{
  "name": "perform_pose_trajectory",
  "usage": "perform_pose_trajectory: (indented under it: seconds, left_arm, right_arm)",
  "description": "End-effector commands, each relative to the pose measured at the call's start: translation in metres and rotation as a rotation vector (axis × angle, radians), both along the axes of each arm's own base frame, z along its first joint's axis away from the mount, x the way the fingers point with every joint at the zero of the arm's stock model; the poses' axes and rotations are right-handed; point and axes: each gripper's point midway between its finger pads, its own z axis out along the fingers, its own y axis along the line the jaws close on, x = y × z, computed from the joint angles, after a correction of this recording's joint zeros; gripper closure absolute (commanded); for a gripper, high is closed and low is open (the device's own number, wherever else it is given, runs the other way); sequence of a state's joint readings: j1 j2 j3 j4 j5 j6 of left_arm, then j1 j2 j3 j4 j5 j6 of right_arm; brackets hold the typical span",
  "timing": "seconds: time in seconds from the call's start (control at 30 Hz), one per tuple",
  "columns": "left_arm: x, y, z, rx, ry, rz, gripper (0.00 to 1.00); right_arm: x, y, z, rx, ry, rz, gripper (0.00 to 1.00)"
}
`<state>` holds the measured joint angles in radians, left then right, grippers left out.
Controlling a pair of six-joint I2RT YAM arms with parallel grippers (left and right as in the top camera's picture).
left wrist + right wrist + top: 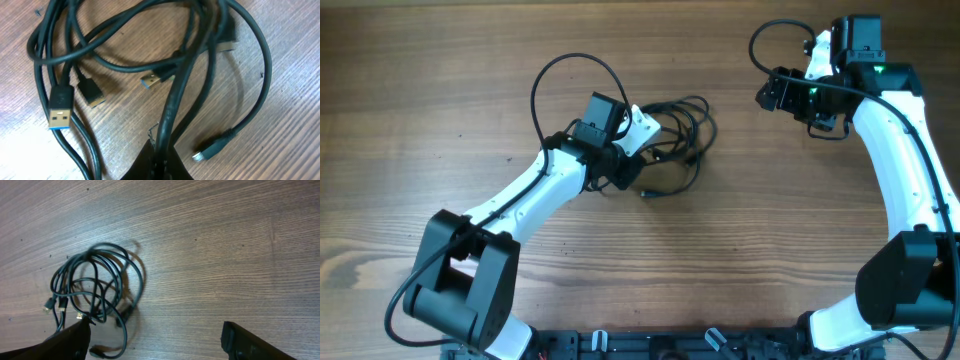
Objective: Untangle cables
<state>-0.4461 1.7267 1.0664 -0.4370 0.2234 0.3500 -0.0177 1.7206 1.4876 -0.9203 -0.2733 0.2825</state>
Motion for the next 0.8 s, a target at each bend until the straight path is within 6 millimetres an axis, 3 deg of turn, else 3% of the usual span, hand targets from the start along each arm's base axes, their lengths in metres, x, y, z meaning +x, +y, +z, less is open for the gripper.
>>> perform_pose_trajectory:
  seconds: [0.0, 0.1, 0.2, 0.3, 0.37, 0.43, 0.77]
  left_arm:
    - [0.019, -0.006, 0.054, -0.095, -0.088, 0.107, 0.96]
    - [0.025, -0.011, 0.132, -0.273, -0.168, 0.237, 0.96]
    - [0.015, -0.007, 0.210, -0.433, -0.287, 0.290, 0.96]
    - [0.001, 0.000, 0.250, -0.537, -0.327, 0.336, 0.96]
    - [-0.003, 0.001, 0.253, -0.568, -0.299, 0.373, 0.96]
    - [-0.003, 0.001, 0.244, -0.580, -0.237, 0.423, 0.96]
    - [0.017, -0.010, 0.180, -0.556, -0.013, 0.584, 0.96]
  right_arm:
    - [0.000, 0.006, 0.008, 0.015, -0.021, 0.034, 0.14]
    - [-0.001, 0.023, 0.014, 0.083, -0.047, 0.129, 0.14]
    - [-0.003, 0.047, 0.023, 0.164, -0.093, 0.250, 0.14]
    - [-0.003, 0.064, 0.027, 0.180, -0.114, 0.293, 0.14]
    - [-0.004, 0.073, 0.027, 0.180, -0.118, 0.314, 0.14]
    - [-0.005, 0.077, 0.027, 0.176, -0.116, 0.324, 0.14]
    - [-0.008, 0.077, 0.026, 0.209, -0.071, 0.258, 0.14]
